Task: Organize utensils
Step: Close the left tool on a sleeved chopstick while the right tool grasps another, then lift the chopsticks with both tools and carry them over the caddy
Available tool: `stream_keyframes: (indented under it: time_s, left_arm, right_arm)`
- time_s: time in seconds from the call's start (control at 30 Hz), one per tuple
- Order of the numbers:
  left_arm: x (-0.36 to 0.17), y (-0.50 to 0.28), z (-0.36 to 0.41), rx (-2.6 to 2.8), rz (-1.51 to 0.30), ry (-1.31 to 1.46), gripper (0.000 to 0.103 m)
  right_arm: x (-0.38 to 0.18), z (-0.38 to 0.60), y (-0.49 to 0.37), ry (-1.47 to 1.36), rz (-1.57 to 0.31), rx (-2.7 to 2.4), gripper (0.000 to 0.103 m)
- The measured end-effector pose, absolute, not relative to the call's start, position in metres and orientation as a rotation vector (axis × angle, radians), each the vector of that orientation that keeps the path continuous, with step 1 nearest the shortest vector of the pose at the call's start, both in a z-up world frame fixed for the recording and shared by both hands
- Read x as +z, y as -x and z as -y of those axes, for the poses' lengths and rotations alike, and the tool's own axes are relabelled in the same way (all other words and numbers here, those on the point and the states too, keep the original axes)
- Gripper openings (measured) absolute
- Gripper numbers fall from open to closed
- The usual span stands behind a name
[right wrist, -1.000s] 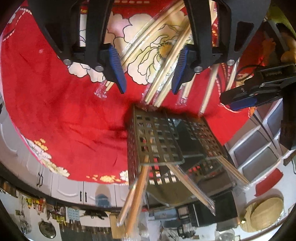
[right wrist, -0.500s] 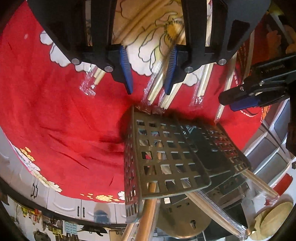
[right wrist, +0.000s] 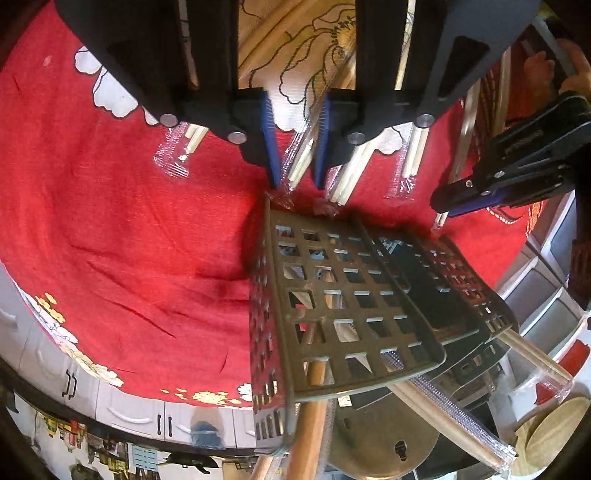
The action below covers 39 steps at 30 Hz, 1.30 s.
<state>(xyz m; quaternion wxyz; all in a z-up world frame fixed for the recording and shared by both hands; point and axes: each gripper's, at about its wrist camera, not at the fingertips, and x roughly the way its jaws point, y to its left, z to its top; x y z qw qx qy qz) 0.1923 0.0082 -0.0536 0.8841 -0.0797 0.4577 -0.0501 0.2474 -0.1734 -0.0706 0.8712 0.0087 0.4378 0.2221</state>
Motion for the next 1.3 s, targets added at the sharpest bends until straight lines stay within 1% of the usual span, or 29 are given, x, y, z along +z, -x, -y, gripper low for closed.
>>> stream_keyframes:
  time_s: [0.1,0.4,0.83,1.3]
  left_arm:
    - [-0.05,-0.191,-0.007,-0.123,-0.952,0.172,0.003]
    - [-0.021,-0.171,-0.014,-0.158,-0.878,0.216,0.002]
    - [0.03,-0.151,-0.044,-0.133,-0.728,0.252,0.002]
    - [0.075,-0.128,-0.061,-0.144,-0.603,0.256,0.001]
  right_arm:
    - [-0.07,0.179,-0.248,-0.048,-0.917,0.477,0.012]
    - [-0.049,0.192,-0.237,-0.109,-0.862,0.517,0.01]
    - [-0.001,0.186,-0.196,-0.04,-0.71,0.512,0.008]
    - [0.045,0.174,-0.165,-0.004,-0.602,0.543,0.006]
